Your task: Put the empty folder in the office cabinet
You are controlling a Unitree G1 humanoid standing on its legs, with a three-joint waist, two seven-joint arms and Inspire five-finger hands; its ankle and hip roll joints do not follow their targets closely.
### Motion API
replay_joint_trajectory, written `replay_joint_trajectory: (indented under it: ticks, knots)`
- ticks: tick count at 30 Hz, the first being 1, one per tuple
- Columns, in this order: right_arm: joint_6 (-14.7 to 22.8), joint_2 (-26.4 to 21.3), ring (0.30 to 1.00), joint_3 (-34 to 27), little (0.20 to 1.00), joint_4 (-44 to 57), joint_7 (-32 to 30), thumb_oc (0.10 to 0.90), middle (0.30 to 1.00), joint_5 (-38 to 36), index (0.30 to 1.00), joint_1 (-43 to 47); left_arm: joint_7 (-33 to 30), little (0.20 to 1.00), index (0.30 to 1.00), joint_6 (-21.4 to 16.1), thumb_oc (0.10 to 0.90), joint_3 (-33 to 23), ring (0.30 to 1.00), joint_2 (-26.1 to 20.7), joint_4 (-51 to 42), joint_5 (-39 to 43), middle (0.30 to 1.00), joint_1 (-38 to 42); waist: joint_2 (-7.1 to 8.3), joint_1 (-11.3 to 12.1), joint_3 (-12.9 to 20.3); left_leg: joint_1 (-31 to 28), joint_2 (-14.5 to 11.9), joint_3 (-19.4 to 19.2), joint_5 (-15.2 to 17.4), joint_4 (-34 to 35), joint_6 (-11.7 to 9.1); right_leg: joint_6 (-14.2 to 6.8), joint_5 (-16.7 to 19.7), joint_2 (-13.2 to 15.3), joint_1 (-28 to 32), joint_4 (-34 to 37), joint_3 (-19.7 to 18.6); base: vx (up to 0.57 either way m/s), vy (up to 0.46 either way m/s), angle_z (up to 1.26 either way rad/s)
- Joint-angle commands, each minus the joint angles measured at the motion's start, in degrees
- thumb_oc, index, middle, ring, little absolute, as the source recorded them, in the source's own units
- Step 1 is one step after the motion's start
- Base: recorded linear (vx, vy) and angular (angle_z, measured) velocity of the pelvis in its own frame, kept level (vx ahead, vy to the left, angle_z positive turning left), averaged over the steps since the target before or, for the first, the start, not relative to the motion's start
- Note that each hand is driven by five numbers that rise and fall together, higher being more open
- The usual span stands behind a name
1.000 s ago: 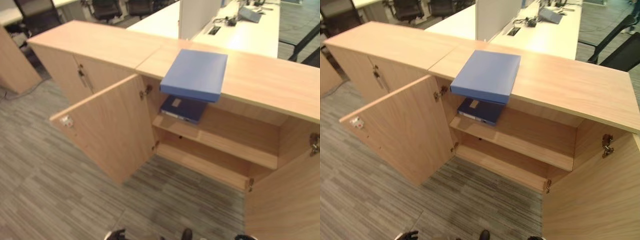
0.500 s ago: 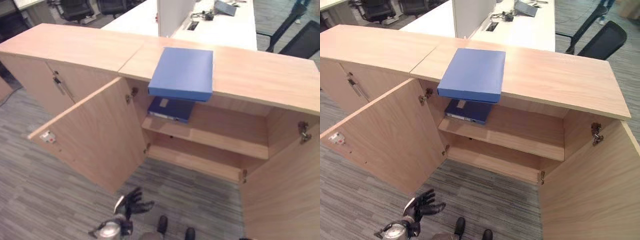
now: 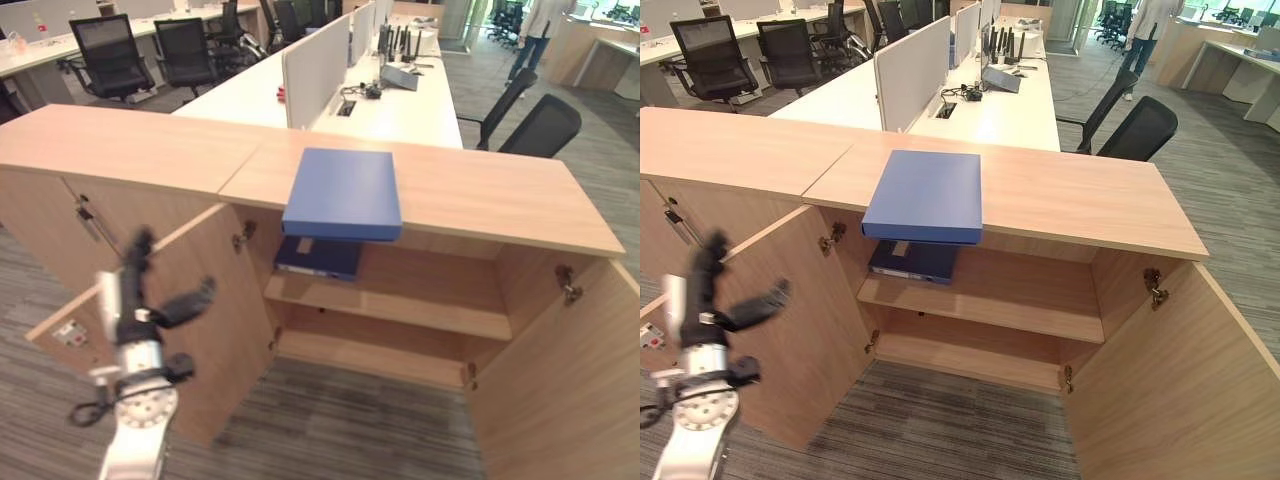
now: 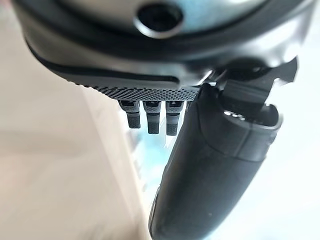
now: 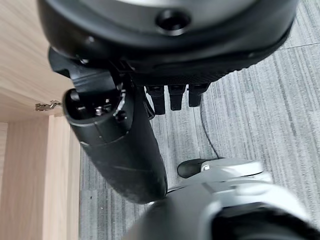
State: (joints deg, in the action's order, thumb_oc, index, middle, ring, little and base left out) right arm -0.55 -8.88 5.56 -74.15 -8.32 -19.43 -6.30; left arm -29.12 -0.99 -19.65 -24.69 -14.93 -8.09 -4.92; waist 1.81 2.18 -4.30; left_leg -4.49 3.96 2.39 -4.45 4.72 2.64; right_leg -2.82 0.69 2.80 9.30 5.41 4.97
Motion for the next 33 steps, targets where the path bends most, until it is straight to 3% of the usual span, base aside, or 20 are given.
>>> replay_joint_trajectory:
  ticks: [1,5,6,12,20,27,33]
  knots:
    - [0.42,0.42,0.9,1.07,0.9,-3.09,0.17,0.8,0.9,-0.18,0.9,4.14,-2.71,0.9,0.9,-6.42,0.8,6.42,0.9,-9.01,-2.65,-13.01,0.9,10.58,-0.8,0.4,1.7,0.06,-0.31,3.03,5.5,0.28,-2.17,-2.32,-1.93,0.34,0.39,-0.41,1.21,0.03,0.022,-0.11]
    - [0.32,0.45,0.9,2.37,0.9,-4.07,1.89,0.8,0.9,-0.07,0.9,5.4,2.05,0.9,0.9,-7.94,0.8,14.67,0.9,-16.16,-5.04,-20.42,0.9,19.1,-1.33,-0.72,2.53,-0.69,-0.25,2.54,6.04,0.28,-2.11,-2.75,-1.67,0.65,0.7,-0.41,1.04,0.02,0.032,-0.08]
    - [0.24,-0.05,0.9,2.41,0.9,-4.57,2.38,0.8,0.9,-0.16,0.9,5.64,4.52,0.9,0.9,-8.88,0.8,20.61,0.9,-18.97,-4.76,-23.11,0.9,22.79,-1.55,-1.27,2.76,-0.87,-0.18,2.23,6.3,0.28,-2.04,-2.94,-1.52,0.71,0.66,-0.41,0.94,-0.04,0.032,-0.26]
    - [-0.61,-2.41,0.9,1.21,0.9,-6.16,3.18,0.8,0.9,-0.2,0.9,6.03,8.32,0.9,0.9,-9.21,0.8,30.34,0.9,-23.22,0.66,-24.56,0.9,30.29,-1.97,-2.28,3.11,-1.35,-0.19,1.75,6.52,0.28,-1.92,-3.19,-1.25,0.7,0.68,-0.42,0.82,0.0,0.015,-0.08]
    - [-1.43,-3.92,0.9,-0.33,0.9,-7.89,3.31,0.8,0.9,0.32,0.9,5.74,9.58,0.9,0.9,-7.42,0.8,34.63,0.9,-21.6,8.12,-23.81,0.9,33.67,-1.93,-3.02,3.27,-1.8,-0.4,1.04,6.61,0.28,-1.82,-3.31,-1.05,0.73,0.69,-0.47,0.79,0.0,0.001,0.01]
    - [-2.08,-4.26,0.9,-0.81,0.9,-9.45,3.22,0.8,0.9,0.3,0.9,5.64,8.01,0.9,0.9,-3.59,0.8,39.73,0.9,-20.08,17.55,-30.16,0.9,40.44,-2.47,-4.02,3.54,-2.31,-0.44,0.53,6.84,0.28,-1.71,-3.36,-1.11,0.72,0.88,-0.44,0.47,0.0,0.004,-0.04]
    - [-2.62,-4.77,0.9,-1.77,0.9,-10.96,2.91,0.8,0.9,0.09,0.9,5.68,8.02,0.9,0.9,-3.09,0.8,43.0,0.9,-18.25,19.94,-31.62,0.9,44.59,-3.09,-4.63,3.73,-2.62,-0.23,0.33,7.14,0.28,-1.56,-3.52,-1.27,0.96,1.04,-0.43,0.56,0.0,0.007,-0.03]
